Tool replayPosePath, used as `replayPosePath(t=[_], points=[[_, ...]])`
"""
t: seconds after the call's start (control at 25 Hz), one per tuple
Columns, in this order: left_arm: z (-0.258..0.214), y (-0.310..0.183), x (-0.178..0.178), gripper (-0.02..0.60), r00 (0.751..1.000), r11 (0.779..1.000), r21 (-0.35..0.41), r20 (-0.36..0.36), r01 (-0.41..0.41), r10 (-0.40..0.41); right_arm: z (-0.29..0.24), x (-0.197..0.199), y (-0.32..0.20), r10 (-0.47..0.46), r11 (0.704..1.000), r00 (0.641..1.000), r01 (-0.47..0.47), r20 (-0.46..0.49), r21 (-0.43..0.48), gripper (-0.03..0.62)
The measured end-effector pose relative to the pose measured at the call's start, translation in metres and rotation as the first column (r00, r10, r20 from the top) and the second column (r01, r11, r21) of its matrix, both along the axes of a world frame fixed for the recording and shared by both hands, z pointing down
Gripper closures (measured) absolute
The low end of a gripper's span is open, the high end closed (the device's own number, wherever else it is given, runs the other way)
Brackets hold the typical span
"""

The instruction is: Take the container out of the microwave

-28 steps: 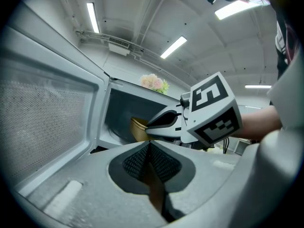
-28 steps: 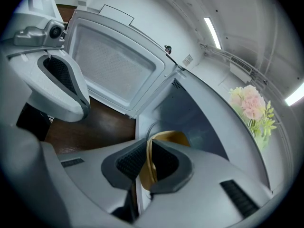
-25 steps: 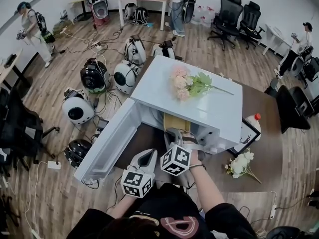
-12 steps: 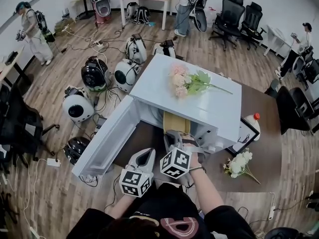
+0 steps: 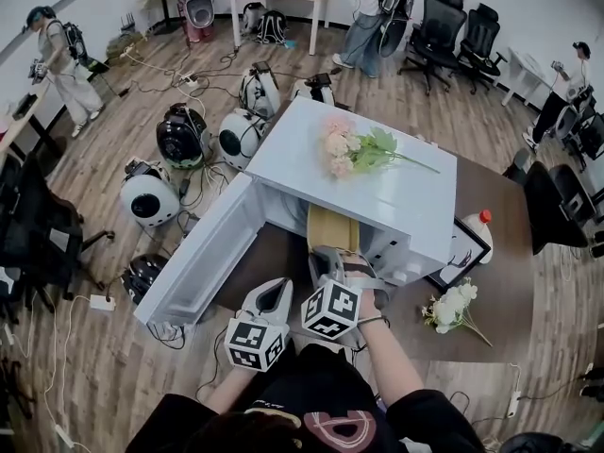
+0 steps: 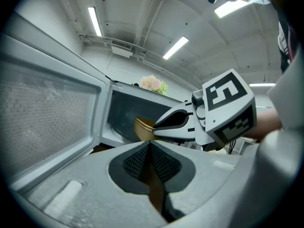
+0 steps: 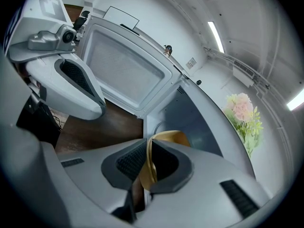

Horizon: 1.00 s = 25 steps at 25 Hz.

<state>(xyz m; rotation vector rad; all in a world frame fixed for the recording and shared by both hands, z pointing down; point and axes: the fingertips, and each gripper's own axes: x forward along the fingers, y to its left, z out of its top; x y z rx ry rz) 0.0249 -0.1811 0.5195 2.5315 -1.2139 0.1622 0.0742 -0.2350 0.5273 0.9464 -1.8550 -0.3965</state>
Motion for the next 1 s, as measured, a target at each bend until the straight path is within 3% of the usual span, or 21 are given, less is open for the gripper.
replayPosePath(t=[1.0], points=[[-0.003,0.040,0.005,0.572,1.000,1.000,0.004,0.004,0.016,-0.016,-0.006,-0.001,0.044,-0.029,1.000,1.000,0.029,0.006,0.010,0.553]])
